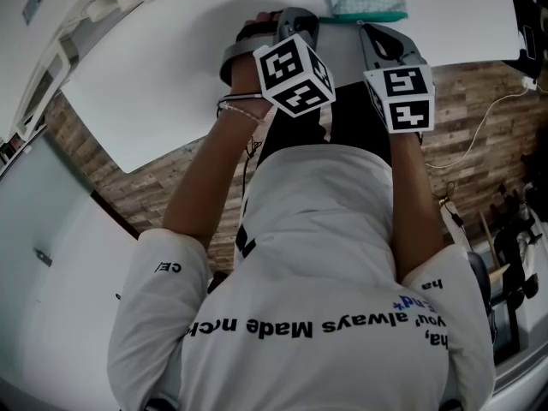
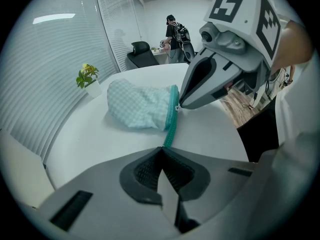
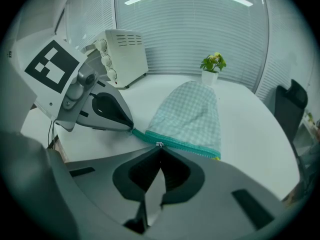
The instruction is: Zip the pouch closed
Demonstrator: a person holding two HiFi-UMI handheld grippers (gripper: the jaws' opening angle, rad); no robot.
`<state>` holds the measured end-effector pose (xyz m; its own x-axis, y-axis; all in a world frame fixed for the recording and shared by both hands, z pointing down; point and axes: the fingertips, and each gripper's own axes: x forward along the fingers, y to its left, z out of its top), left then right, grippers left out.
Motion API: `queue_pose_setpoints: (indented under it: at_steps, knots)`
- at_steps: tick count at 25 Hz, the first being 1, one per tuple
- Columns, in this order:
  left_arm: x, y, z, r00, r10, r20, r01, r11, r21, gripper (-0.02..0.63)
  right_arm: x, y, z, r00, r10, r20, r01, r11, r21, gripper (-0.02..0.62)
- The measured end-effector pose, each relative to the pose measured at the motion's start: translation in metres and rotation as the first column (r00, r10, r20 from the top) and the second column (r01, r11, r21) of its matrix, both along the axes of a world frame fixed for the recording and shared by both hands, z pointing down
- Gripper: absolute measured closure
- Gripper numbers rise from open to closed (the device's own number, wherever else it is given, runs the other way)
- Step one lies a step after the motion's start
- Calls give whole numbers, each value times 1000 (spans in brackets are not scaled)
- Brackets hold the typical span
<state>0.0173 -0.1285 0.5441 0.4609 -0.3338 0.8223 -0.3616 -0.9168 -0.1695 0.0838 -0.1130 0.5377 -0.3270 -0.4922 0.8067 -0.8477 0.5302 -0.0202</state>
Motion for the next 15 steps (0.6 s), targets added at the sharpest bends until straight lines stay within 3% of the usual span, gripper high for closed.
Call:
queue_pose_setpoints:
  at_steps: [15]
  knots:
    - [0,-1,0,1000,1,8,-1,1000,-8,588,9,-3,0,999,34,-7,-34,999,7,586]
